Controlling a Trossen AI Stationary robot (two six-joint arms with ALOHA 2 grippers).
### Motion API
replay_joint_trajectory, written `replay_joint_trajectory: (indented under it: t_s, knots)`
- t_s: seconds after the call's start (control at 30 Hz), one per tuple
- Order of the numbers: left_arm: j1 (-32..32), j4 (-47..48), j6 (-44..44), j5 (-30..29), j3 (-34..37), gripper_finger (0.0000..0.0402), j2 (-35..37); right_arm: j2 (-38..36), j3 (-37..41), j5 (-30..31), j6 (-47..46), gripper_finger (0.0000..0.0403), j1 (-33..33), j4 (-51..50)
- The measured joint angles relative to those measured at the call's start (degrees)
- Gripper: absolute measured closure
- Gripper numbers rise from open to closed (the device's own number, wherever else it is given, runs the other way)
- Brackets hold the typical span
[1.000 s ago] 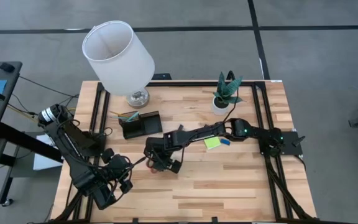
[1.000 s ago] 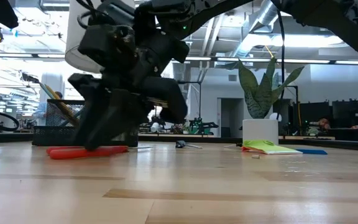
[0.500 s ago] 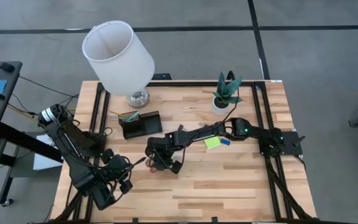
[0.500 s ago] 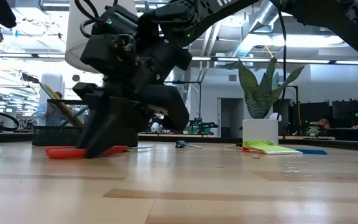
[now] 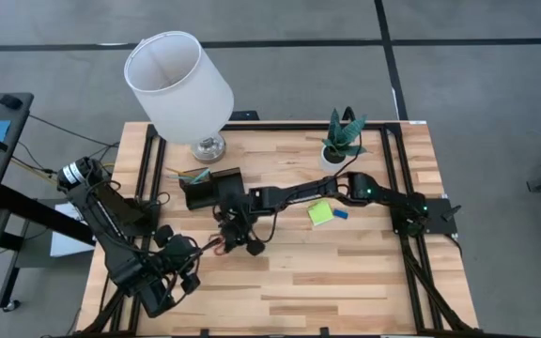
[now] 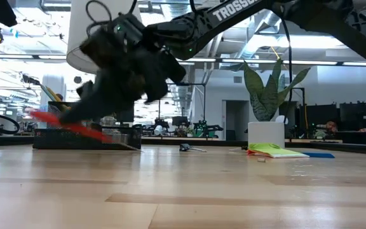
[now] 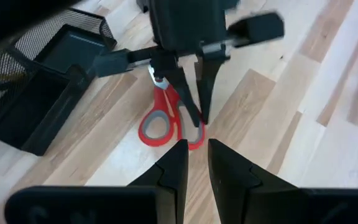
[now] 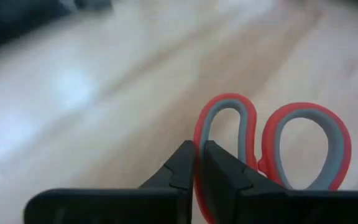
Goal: Pick and place office supplies into organizer
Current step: Put the red scissors into the black desk organizer
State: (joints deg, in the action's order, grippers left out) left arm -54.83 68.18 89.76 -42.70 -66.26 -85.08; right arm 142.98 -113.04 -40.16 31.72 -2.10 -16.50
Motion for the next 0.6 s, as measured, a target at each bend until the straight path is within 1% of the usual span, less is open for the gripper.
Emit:
replay_joint_trajectory:
  t_s: [0.17,0.2,0.3,0.37,0.43,0.5,0.6]
  knots:
    - [-1.71,0.17,-2.35,-0.62,0.00,0.0347,0.00,-0.78,-0.02,-9.36,-8.72,0.0400,0.41,9.94]
    - [-2.31,0.41,-2.12,-2.05,0.00,0.0347,0.00,-1.27,0.00,-10.88,-10.57,0.0400,0.60,11.18]
    - [-5.62,1.22,-1.78,-8.82,0.00,0.0347,0.00,-2.04,-0.17,-14.78,-13.71,0.0403,0.65,16.87]
    - [-8.18,2.34,-3.31,-12.93,0.00,0.0347,0.00,-2.99,0.04,-17.58,-15.57,0.0402,0.74,18.97]
    - [-10.46,3.52,-3.33,-17.17,0.00,0.0347,0.00,-3.62,-0.13,-16.86,-16.26,0.0403,0.60,21.89]
    - [-12.19,3.65,-2.19,-19.64,0.00,0.0347,0.00,-4.67,-0.12,-16.69,-16.54,0.0403,0.62,22.15]
    - [-13.36,0.61,0.25,-18.09,0.60,0.0347,-0.34,-5.55,-0.15,-16.56,-16.47,0.0402,0.62,21.65]
